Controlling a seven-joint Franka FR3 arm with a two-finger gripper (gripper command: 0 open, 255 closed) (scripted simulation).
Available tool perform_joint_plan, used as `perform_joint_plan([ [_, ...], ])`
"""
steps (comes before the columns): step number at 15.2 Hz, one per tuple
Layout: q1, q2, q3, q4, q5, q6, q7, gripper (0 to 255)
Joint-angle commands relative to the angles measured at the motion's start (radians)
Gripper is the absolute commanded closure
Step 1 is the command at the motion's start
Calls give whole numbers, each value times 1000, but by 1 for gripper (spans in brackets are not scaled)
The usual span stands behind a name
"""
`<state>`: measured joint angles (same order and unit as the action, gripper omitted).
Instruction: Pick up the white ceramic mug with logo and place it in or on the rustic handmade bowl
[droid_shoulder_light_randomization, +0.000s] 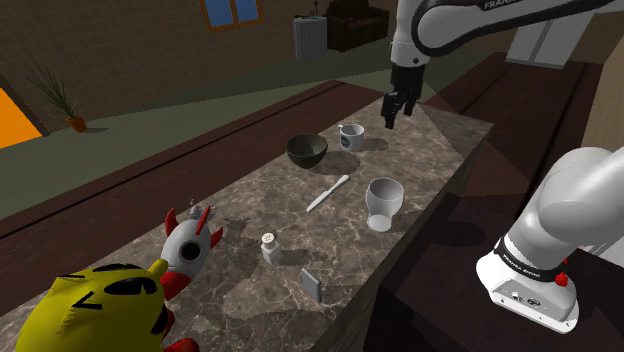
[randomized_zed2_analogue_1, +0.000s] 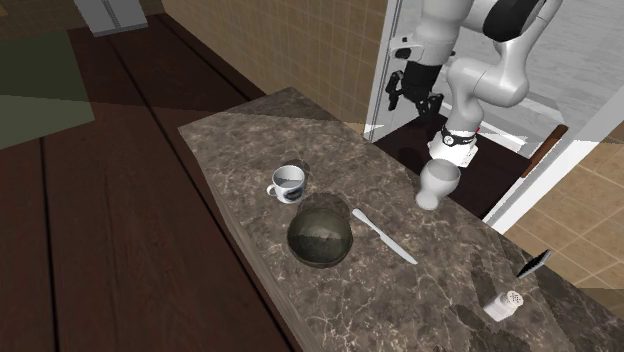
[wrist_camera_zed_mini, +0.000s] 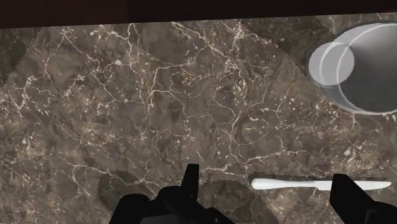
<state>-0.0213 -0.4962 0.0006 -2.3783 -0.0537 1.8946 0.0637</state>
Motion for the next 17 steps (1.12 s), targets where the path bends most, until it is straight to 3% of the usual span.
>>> perform_joint_plan([
  [1,-8,75,-13,22,-7,55,-12,0],
  [9,-33,374,-54,171,-12,210,-59,0],
  [17,-60,680,-80,402,11,290,-111,0],
])
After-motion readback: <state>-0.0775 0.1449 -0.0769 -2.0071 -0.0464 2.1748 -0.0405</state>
